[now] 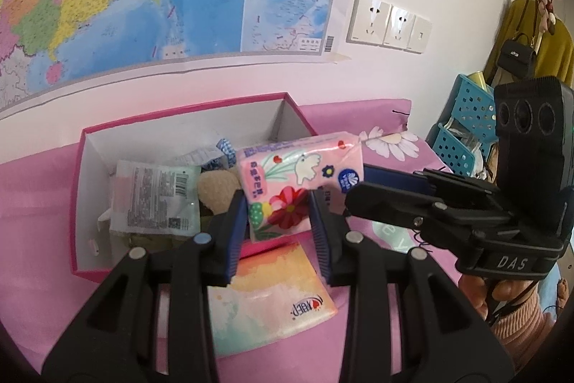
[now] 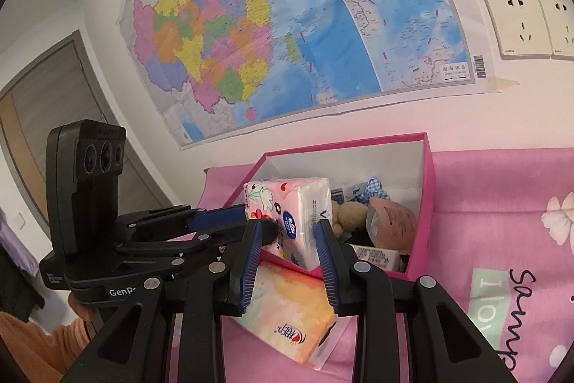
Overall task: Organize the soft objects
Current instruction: 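Lower the tissue pack into the shoebox and open the right gripper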
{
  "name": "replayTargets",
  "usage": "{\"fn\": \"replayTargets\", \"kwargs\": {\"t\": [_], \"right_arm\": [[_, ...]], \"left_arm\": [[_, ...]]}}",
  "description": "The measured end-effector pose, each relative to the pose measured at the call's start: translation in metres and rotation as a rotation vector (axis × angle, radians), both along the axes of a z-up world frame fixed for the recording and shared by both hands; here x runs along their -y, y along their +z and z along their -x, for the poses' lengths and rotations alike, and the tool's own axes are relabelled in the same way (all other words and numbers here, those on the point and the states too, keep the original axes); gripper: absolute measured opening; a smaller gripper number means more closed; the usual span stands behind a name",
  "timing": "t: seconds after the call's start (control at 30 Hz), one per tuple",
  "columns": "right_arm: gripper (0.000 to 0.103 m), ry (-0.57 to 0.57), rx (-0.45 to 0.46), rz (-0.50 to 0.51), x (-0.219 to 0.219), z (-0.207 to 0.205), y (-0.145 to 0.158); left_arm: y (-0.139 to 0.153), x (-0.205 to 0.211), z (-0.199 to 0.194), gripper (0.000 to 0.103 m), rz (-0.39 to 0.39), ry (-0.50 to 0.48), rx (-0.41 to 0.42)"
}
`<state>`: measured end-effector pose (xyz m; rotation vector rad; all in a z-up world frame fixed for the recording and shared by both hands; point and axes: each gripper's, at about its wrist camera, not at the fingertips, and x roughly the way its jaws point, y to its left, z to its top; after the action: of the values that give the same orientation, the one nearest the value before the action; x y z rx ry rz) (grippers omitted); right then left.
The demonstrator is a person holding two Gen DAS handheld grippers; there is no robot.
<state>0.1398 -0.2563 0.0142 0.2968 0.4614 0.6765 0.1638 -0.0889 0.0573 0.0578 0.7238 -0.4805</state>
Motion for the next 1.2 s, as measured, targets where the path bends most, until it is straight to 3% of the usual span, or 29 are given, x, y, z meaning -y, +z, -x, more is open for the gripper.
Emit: {"fn": "replayTargets", "kwargs": {"t": [1.2], "right_arm": [[0.032,-0.033,-0.027,-0.028,0.000,-0.041,0.005]], "left_arm": [[-0.003,0.007,-0.049,0.036,-0.011,0.045,-0.030]]}}
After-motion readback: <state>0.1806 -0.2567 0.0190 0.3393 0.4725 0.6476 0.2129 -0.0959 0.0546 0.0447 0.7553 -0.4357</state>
